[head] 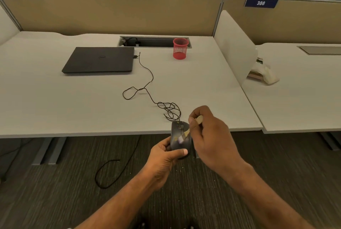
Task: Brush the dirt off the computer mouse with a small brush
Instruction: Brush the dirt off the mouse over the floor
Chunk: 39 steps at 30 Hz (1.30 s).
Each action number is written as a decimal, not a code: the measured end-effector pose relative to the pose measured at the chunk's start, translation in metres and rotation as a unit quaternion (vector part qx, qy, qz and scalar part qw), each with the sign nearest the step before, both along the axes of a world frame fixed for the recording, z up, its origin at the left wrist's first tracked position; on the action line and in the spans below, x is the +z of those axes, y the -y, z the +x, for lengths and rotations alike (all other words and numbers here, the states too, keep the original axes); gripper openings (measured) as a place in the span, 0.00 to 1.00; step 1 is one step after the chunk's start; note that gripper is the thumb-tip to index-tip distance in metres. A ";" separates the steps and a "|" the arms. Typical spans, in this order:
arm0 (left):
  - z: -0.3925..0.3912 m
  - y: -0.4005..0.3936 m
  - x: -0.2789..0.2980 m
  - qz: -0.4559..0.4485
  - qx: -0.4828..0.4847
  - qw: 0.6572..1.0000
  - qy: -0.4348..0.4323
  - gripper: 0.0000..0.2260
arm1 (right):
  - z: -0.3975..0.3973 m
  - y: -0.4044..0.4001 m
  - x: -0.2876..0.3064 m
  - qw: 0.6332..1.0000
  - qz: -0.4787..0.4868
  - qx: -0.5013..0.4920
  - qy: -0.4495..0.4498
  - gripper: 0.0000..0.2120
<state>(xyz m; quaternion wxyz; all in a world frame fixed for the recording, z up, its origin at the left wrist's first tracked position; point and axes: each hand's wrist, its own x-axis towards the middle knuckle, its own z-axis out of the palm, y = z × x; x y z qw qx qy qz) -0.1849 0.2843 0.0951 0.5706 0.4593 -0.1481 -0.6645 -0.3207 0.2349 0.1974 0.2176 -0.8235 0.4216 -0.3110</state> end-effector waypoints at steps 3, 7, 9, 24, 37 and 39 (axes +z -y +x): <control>-0.003 -0.001 -0.002 0.016 0.006 1.000 0.000 0.25 | 0.016 -0.001 -0.003 1.000 -0.007 -0.026 -0.011 0.03; -0.005 -0.002 -0.004 0.043 0.022 0.998 -0.030 0.25 | 0.023 0.007 -0.005 0.999 0.005 -0.046 -0.003 0.03; -0.005 -0.002 -0.006 0.047 0.024 0.998 -0.036 0.26 | 0.019 0.014 -0.003 0.999 0.016 -0.048 0.019 0.02; -0.002 0.001 -0.012 0.050 -0.016 0.998 -0.026 0.25 | 0.000 0.034 0.008 0.988 0.090 0.078 -0.095 0.01; 0.006 0.006 -0.011 0.035 -0.037 0.999 0.016 0.15 | 0.005 0.036 0.011 0.978 0.116 0.114 -0.127 0.02; 0.005 0.005 -0.011 0.038 -0.040 0.998 0.033 0.15 | 0.011 0.033 0.007 0.984 0.093 0.102 -0.117 0.03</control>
